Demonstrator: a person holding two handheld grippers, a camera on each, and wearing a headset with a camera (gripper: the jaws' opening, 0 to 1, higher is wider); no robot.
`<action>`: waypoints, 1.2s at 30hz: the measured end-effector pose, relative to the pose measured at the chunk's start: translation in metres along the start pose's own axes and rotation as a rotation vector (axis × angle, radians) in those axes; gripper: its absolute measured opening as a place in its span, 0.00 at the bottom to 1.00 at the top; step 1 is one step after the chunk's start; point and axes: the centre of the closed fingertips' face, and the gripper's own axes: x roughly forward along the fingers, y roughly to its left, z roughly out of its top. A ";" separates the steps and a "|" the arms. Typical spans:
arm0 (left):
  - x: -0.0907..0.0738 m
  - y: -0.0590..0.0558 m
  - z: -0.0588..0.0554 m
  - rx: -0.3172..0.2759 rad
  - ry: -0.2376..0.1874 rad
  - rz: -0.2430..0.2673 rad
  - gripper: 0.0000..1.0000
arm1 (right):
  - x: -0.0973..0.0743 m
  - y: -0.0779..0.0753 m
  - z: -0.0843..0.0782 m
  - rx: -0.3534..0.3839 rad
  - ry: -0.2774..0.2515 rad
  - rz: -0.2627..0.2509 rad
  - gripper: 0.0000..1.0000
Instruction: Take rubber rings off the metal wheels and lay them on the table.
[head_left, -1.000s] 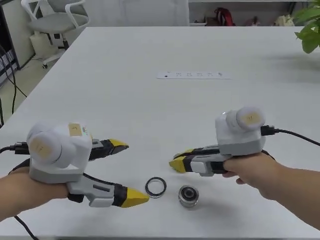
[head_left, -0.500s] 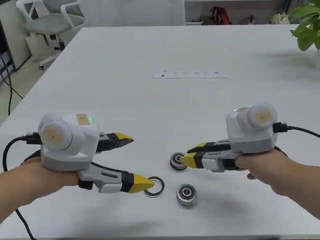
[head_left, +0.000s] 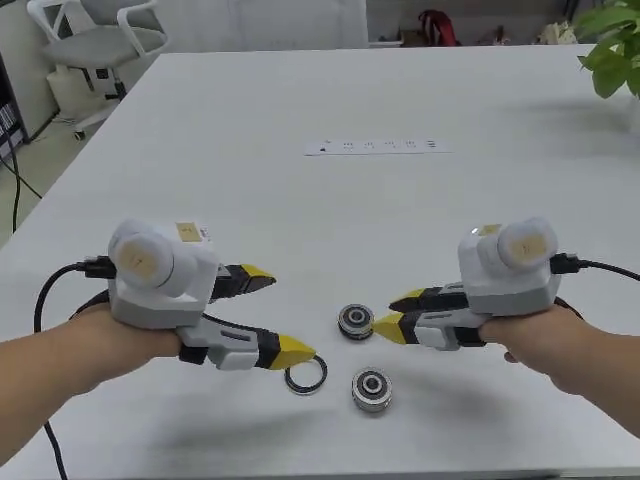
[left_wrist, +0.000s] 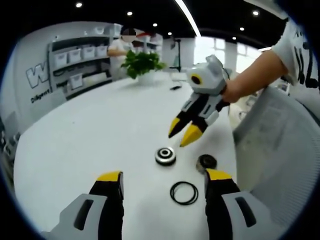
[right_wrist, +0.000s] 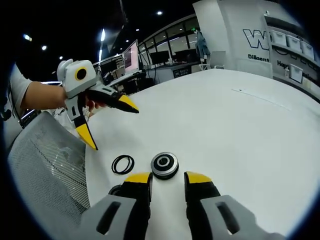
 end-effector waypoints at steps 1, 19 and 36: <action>0.003 0.001 -0.001 -0.002 0.004 -0.002 0.66 | 0.001 -0.001 -0.002 -0.012 0.004 -0.002 0.22; 0.031 -0.003 -0.006 -0.021 0.036 -0.035 0.59 | 0.019 -0.001 -0.010 -0.071 0.050 0.019 0.18; 0.054 -0.006 0.001 -0.030 0.039 -0.061 0.49 | 0.024 -0.001 -0.013 -0.074 0.046 0.023 0.14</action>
